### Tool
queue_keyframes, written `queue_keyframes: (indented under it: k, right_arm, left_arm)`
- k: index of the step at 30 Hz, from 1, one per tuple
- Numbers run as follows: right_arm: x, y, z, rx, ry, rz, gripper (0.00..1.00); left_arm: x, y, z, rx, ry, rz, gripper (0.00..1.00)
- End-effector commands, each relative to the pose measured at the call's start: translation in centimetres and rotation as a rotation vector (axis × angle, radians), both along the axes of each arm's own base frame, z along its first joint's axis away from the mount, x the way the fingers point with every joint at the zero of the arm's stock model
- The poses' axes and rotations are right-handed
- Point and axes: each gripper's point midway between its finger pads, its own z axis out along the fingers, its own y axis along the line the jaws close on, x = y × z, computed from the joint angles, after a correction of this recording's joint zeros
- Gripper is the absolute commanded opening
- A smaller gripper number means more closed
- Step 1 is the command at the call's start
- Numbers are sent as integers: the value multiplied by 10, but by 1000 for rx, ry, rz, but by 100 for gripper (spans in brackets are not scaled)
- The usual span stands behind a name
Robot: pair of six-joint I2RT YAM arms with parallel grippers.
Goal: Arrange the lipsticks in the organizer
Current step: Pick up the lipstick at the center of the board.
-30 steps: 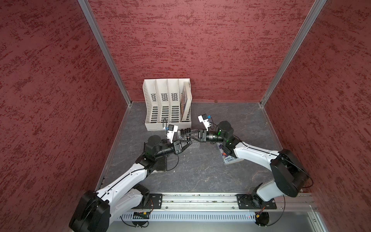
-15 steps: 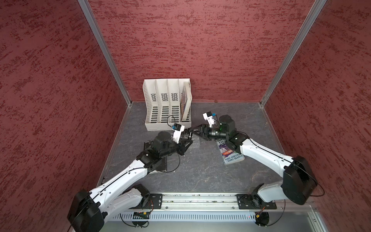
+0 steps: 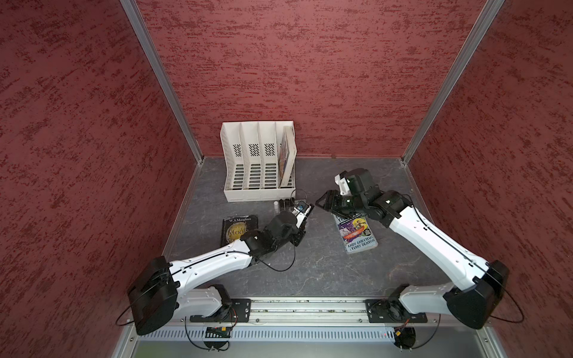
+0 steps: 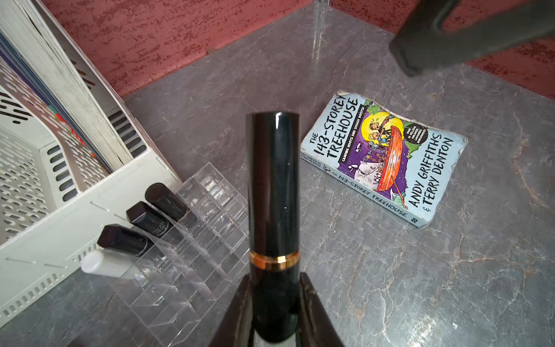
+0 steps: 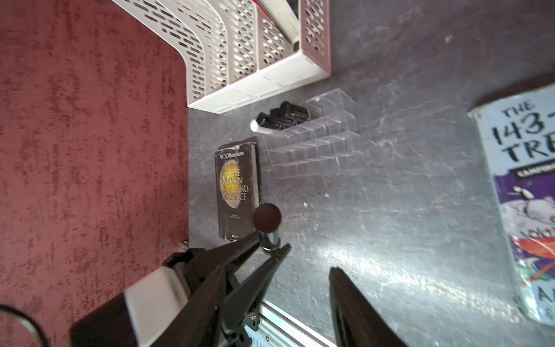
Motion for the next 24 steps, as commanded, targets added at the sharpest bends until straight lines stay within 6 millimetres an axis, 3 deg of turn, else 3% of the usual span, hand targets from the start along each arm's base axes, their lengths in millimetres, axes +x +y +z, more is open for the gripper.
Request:
queue_keyframes:
  k: [1, 7, 17, 24]
  right_arm:
    - [-5, -9, -2, -42, 26, -9, 57]
    - [0, 4, -1, 10, 49, -7, 47]
    - [11, 17, -11, 35, 107, -22, 50]
    - [18, 21, -23, 27, 149, -42, 42]
  left_arm:
    - [3, -3, 11, -10, -64, -6, 18]
    - [0, -10, 10, 5, -74, -27, 18]
    - [-3, -17, 4, 48, -104, -42, 18]
    - [-2, -18, 9, 70, -153, -36, 17]
